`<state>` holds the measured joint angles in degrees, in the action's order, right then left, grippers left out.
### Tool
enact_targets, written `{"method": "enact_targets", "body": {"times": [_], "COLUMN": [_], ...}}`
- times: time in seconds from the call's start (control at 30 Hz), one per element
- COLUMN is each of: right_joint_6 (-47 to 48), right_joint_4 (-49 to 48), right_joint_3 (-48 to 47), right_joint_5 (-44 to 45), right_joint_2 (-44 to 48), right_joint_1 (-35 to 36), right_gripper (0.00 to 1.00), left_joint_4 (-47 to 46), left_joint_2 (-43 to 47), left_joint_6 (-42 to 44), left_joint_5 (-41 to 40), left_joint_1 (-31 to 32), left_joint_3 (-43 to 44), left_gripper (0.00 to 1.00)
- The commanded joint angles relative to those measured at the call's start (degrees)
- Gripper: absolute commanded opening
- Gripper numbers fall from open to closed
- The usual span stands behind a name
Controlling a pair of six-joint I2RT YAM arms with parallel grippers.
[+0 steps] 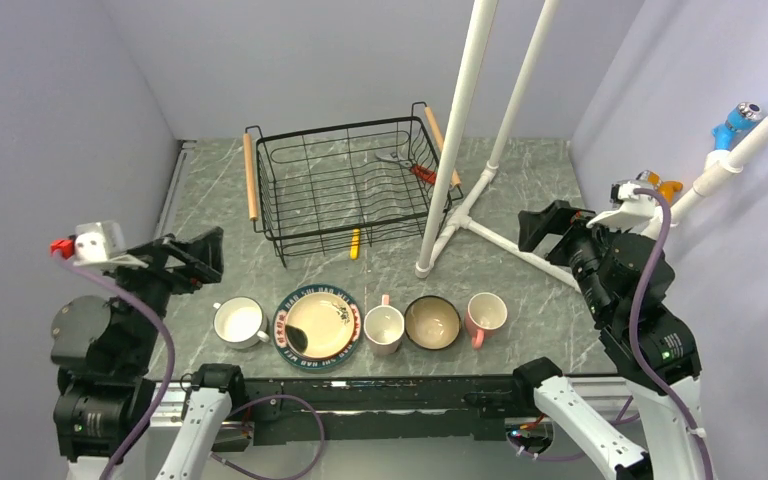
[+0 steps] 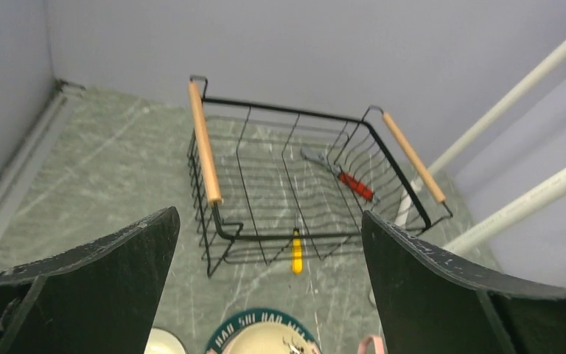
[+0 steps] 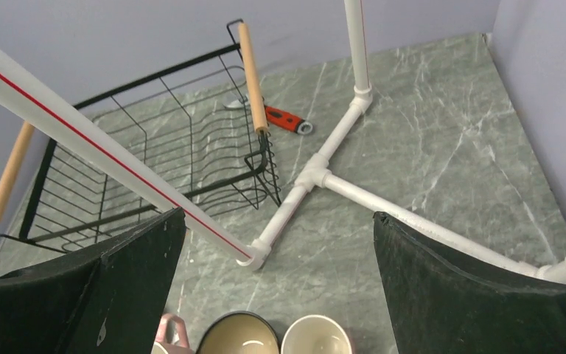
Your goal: Load the mixed dishes into the dish rack
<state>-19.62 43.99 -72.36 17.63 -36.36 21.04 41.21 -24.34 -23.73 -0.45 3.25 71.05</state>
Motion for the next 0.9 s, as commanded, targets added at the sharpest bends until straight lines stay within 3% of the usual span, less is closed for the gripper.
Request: {"method": "enact_targets", "body": {"times": [0.0, 0.37, 0.77, 0.87], "right_joint_6": [-0.9, -2.0, -3.2, -3.8], "right_joint_4": [1.0, -3.0, -7.0, -8.8], "right_joint_3": [0.6, 7.5, 15.6, 17.2], "right_joint_5": [-0.9, -9.9, -30.1, -32.9], "right_joint_2": [-1.4, -1.3, -5.8, -5.9], "right_joint_1": [-0.2, -0.2, -0.3, -0.3], "right_gripper": [1.0, 1.0, 1.0, 1.0], "left_joint_4": [2.5, 5.5, -6.0, -6.5], "left_joint_2": [-2.2, -3.9, -5.6, -6.9], "left_joint_6": [-2.4, -5.0, -12.9, -13.2], "left_joint_5": [7.1, 17.0, 37.7, 35.3], "left_joint_1": [0.2, 0.2, 0.2, 1.3], "left_joint_3": [-3.8, -15.4, -35.2, -39.2], "left_gripper": [0.99, 0.99, 0.99, 0.97]}}
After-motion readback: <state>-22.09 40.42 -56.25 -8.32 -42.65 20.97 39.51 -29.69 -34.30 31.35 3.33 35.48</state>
